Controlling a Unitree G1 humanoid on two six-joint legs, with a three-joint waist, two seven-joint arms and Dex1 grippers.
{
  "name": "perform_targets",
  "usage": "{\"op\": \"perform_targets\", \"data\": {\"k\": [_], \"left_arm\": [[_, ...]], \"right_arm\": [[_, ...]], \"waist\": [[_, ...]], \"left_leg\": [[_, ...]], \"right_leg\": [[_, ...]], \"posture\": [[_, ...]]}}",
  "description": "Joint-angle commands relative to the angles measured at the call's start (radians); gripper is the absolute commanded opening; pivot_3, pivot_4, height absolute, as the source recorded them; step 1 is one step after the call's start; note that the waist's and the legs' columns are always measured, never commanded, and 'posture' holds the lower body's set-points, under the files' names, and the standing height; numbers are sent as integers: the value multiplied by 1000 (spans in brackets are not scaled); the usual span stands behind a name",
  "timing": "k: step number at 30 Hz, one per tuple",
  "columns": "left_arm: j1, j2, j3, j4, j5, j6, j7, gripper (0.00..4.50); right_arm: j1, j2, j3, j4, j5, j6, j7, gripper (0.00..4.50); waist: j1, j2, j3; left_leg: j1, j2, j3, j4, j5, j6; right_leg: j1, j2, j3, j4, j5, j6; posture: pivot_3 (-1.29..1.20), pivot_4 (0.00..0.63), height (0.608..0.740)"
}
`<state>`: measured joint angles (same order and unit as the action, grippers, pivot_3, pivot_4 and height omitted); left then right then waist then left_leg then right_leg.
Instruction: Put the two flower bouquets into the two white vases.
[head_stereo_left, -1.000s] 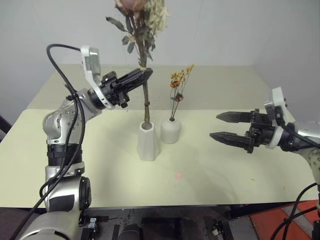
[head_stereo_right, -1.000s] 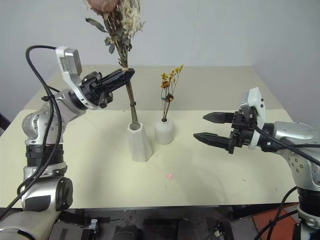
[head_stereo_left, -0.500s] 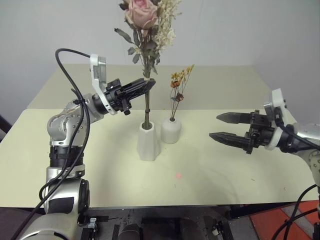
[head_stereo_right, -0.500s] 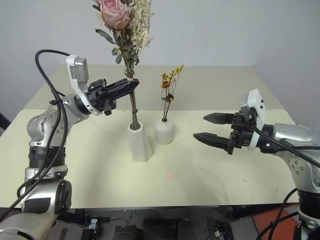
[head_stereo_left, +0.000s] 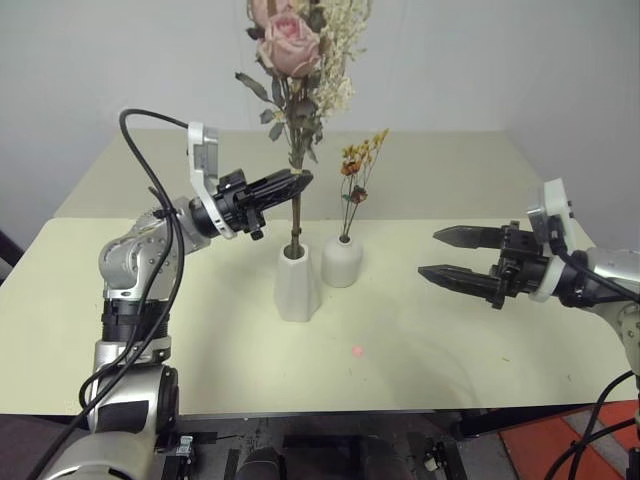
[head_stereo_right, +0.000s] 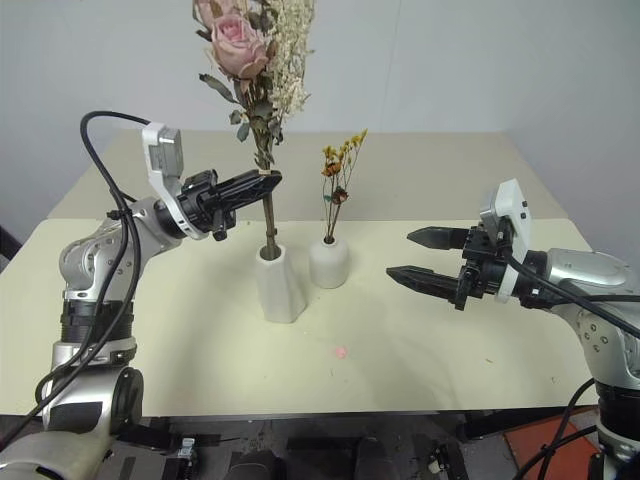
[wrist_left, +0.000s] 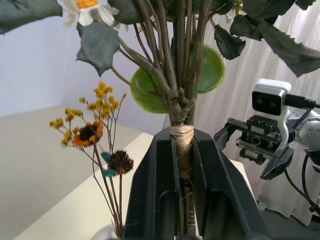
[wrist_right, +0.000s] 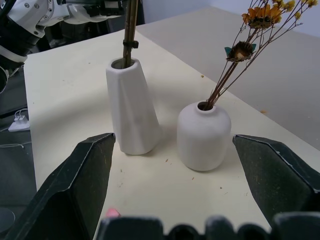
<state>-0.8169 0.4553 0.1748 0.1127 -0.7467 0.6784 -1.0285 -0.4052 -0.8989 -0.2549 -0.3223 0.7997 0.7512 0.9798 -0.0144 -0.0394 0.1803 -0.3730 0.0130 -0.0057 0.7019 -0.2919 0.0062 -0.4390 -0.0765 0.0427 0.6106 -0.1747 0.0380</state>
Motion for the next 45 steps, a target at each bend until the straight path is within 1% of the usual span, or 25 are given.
{"op": "perform_targets", "data": {"k": [1,12,14,16,19,25,26,30,35,40,45], "left_arm": [[6,8,5,-67,-21,1,6,109],[40,25,-39,-74,15,-14,-2,109],[45,23,-46,-75,25,-20,2,821],[49,27,-47,-78,26,-16,4,1360],[64,38,-35,-97,21,-3,7,2359],[147,94,11,-180,-15,44,32,4350],[164,105,20,-195,-22,51,39,4473],[205,130,31,-232,-37,66,53,4473],[208,135,7,-237,-25,58,51,4473],[224,163,-4,-231,-14,51,15,4473],[250,228,12,-220,6,37,-23,4473]], "right_arm": [[-1,-6,-41,-28,13,-17,-7,4500],[8,9,-42,-36,13,-28,-25,4500],[12,9,-44,-37,13,-30,-27,4500],[15,10,-45,-39,13,-32,-28,4500],[18,10,-45,-39,13,-34,-31,4500],[17,11,-43,-34,11,-37,-30,4500],[18,12,-42,-32,10,-39,-29,4500],[18,15,-34,-23,5,-48,-24,4500],[7,15,-25,-15,-1,-53,-19,4500],[19,15,-33,-25,-1,-54,-22,4500],[49,2,-62,-38,8,-48,-21,4500]], "waist": [[0,0,0],[1,0,0],[0,0,0],[0,0,0],[-1,0,0],[-2,0,0],[-2,0,0],[1,0,0],[5,0,0],[-1,0,0],[-1,0,0]], "left_leg": [[0,0,0,0,0,0],[0,0,0,0,0,0],[0,0,0,0,0,0],[0,0,0,0,0,0],[0,0,0,0,0,0],[0,0,0,0,0,0],[0,0,0,0,0,0],[1,0,0,0,0,0],[1,0,0,0,0,0],[1,0,0,0,0,0],[1,0,0,0,0,0]], "right_leg": [[0,0,0,0,0,0],[0,0,0,0,0,0],[0,0,0,0,0,0],[0,0,0,0,0,0],[0,0,0,0,0,0],[0,0,0,0,0,0],[0,0,0,0,0,0],[0,0,0,0,0,0],[1,0,0,0,0,0],[0,0,0,0,0,0],[0,0,0,0,0,0]], "posture": [[0,150,740],[0,150,740],[0,150,740],[0,150,740],[0,150,740],[0,150,740],[0,150,740],[0,150,740],[0,150,740],[0,150,740],[0,150,740]]}}
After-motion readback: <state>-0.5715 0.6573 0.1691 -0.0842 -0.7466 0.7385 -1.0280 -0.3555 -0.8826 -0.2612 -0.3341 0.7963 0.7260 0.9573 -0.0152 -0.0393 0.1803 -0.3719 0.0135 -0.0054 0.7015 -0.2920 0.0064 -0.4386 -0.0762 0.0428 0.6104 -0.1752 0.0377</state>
